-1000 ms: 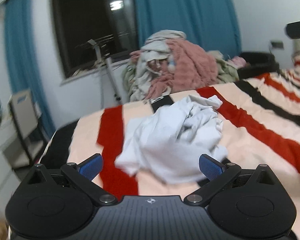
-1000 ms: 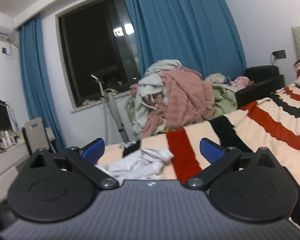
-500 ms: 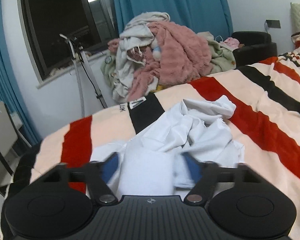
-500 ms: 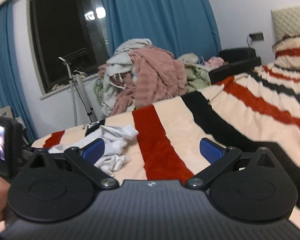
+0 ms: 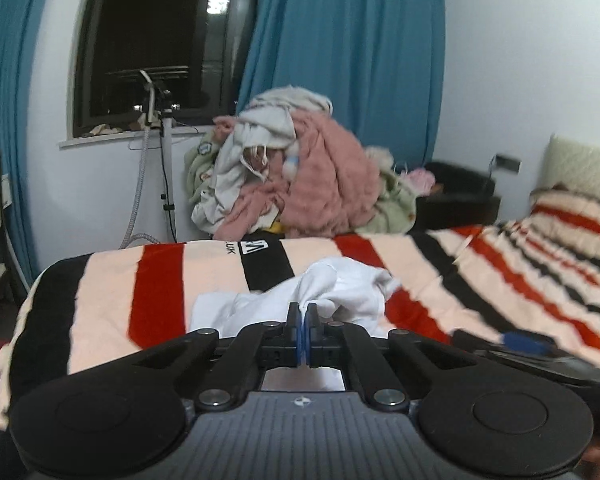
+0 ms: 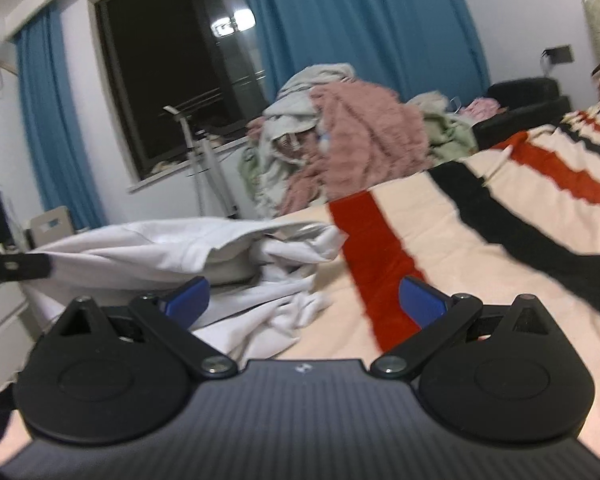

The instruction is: Fold clothes

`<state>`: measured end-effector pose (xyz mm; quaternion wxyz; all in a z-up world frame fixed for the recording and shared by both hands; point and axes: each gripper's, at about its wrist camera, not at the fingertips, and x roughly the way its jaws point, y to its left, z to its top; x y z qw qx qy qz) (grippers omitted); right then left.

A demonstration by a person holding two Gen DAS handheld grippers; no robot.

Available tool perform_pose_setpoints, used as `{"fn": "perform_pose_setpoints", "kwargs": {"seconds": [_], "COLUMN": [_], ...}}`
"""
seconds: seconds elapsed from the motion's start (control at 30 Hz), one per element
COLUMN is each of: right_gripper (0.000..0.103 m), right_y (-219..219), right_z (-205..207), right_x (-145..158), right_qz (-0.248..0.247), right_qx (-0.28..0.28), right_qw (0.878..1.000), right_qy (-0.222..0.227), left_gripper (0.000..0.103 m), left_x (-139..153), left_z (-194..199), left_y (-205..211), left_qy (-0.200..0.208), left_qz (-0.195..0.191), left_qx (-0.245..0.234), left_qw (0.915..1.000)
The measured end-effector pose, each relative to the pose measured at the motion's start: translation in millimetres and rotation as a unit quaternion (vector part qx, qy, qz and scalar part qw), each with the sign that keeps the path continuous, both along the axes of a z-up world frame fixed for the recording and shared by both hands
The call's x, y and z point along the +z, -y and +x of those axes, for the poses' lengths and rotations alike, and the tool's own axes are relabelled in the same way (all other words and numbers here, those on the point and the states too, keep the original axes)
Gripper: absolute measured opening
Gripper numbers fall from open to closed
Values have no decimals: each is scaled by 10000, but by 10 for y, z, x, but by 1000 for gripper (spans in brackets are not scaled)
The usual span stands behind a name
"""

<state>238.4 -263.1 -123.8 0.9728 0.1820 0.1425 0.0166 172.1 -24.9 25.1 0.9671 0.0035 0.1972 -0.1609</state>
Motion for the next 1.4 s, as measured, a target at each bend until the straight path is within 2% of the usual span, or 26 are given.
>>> {"fn": "perform_pose_setpoints", "kwargs": {"seconds": [0.1, 0.2, 0.33, 0.4, 0.53, 0.63, 0.7, 0.83, 0.9, 1.03, 1.17, 1.27, 1.3, 1.37, 1.4], "right_gripper": [103, 103, 103, 103, 103, 103, 103, 103, 103, 103, 103, 103, 103, 103, 103], "right_y": [-64, -114, -260, -348, -536, -708, -859, -1153, -1216, -1155, -975, -871, -844, -794, -769], "right_z": [-78, -199, -359, -417, -421, -354, -285, -204, -185, -110, -79, -139, -155, -203, -227], "right_x": [14, 51, 71, 50, -41, -125, -204, -404, -468, -447, -277, -158, -124, -58, -25], "right_qz": [40, 118, -124, -289, -701, -1004, -1343, -2156, -2324, -2116, -1703, -1291, -1201, -1039, -957], "right_qx": [173, 211, 285, 382, 722, 937, 1131, 1294, 1230, 919, 622, 609, 614, 607, 603], "right_qw": [9997, 9991, 9980, 9966, 9891, 9828, 9744, 9546, 9519, 9635, 9785, 9871, 9887, 9915, 9927], "right_qy": [-153, -347, -548, -673, -1075, -1232, -1402, -1599, -1574, -1359, -978, -719, -647, -490, -412], "left_gripper": [1, 1, 1, 1, 1, 2, 2, 2, 4, 8, 10, 27, 30, 47, 51], "left_x": [124, 209, 146, 60, -98, -292, -448, -772, -875, -1000, -992, -897, -858, -773, -731], "left_z": [-474, -869, -1058, -1035, -884, -636, -412, -98, -32, 53, 106, 26, -16, -121, -182], "left_y": [-240, -559, -960, -1140, -1449, -1590, -1652, -1712, -1700, -1678, -1650, -1581, -1559, -1514, -1487], "left_qy": [200, 377, 371, 291, 142, -114, -335, -657, -754, -915, -983, -927, -875, -751, -684], "left_qz": [-256, -680, -993, -1149, -1176, -925, -785, -550, -378, -159, -189, -15, 59, 241, 329], "left_qx": [29, 216, 528, 704, 1081, 1488, 1713, 1932, 1947, 1922, 1845, 1867, 1852, 1819, 1813], "left_qw": [9995, 9967, 9930, 9905, 9871, 9845, 9815, 9774, 9772, 9770, 9777, 9780, 9788, 9802, 9805]}}
